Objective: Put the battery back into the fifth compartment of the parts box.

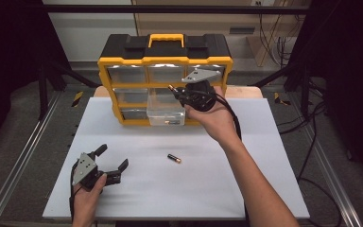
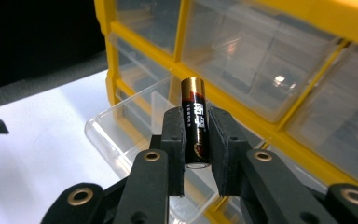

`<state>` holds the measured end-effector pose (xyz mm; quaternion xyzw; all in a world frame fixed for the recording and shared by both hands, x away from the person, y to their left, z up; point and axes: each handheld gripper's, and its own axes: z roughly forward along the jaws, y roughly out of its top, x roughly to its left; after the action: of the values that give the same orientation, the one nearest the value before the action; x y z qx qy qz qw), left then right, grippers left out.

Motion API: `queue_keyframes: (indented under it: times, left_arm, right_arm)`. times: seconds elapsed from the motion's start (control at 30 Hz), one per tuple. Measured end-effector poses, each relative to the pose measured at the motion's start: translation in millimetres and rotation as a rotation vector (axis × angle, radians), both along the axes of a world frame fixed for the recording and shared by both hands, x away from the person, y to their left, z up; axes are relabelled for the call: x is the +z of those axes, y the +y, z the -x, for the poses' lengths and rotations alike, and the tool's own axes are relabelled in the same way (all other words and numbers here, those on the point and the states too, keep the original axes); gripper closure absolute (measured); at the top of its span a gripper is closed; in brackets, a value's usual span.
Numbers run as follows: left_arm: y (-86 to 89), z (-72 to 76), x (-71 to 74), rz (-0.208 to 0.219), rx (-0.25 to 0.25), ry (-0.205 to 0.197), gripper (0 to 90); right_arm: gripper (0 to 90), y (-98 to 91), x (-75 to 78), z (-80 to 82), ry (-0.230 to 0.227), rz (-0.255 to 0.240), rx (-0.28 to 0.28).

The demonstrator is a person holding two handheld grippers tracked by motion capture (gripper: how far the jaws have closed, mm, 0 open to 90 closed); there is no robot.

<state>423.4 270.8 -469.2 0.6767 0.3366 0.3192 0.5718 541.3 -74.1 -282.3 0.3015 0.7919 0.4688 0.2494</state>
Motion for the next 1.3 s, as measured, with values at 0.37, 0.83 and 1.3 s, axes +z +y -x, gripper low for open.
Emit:
queue_keyframes:
  times: [0.37,0.83,1.3]
  left_arm:
    - [-0.1,-0.5,-0.1,-0.005,0.001,0.001,2.6]
    - [-2.3,-0.1,-0.1,-0.011,-0.006,0.000,2.6]
    - [-1.7,-0.2,-0.2,-0.013,-0.003,0.001,2.6]
  right_arm:
    - [77.0,8.2,-6.5,-3.7,0.017,0.047,0.021]
    - [44.7,11.1,-14.1,-6.6,0.052,-0.003,0.005]
    - [10.2,-17.3,-46.8,33.1,0.110,-0.036,-0.061]
